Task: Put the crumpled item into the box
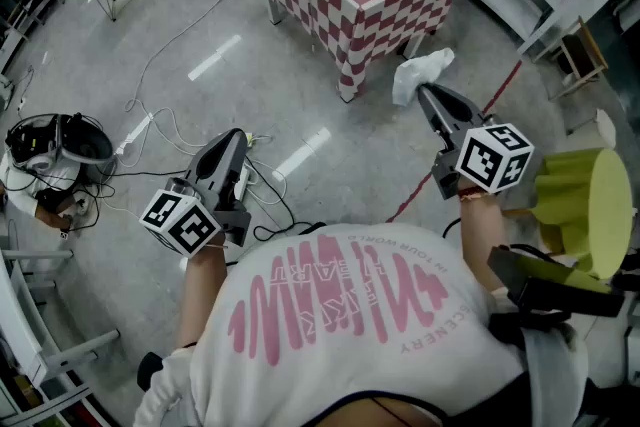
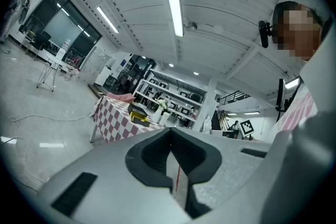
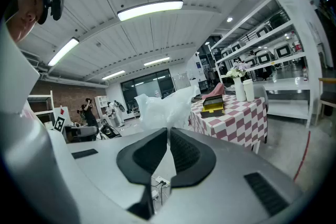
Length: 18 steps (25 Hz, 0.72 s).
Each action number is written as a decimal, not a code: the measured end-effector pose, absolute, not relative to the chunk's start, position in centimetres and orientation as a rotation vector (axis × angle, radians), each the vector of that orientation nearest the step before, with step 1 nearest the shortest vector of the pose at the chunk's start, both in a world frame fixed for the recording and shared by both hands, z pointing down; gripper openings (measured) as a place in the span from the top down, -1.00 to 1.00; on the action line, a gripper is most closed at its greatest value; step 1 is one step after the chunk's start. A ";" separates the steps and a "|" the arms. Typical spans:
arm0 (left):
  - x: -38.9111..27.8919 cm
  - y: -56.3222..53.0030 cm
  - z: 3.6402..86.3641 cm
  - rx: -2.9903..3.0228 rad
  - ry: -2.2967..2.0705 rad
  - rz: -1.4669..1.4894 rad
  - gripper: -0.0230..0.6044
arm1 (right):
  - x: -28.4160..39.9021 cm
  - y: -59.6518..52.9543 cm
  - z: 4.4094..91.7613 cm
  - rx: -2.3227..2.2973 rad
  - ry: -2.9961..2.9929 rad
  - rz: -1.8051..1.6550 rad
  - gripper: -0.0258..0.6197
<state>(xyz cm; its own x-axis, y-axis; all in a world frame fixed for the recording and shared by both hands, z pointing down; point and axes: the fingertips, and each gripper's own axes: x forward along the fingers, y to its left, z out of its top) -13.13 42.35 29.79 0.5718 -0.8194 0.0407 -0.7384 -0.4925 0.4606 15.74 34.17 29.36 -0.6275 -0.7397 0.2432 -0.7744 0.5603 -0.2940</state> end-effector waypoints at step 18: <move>-14.9 39.5 30.7 2.366 -1.265 -0.263 0.90 | 13.7 31.9 30.5 1.345 -2.696 0.623 0.85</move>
<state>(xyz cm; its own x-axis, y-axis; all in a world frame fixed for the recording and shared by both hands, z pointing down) -14.94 39.51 30.74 0.5633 -0.8253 0.0395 -0.7414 -0.4837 0.4653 13.65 31.87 30.54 -0.6161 -0.7522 0.2339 -0.7785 0.5361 -0.3264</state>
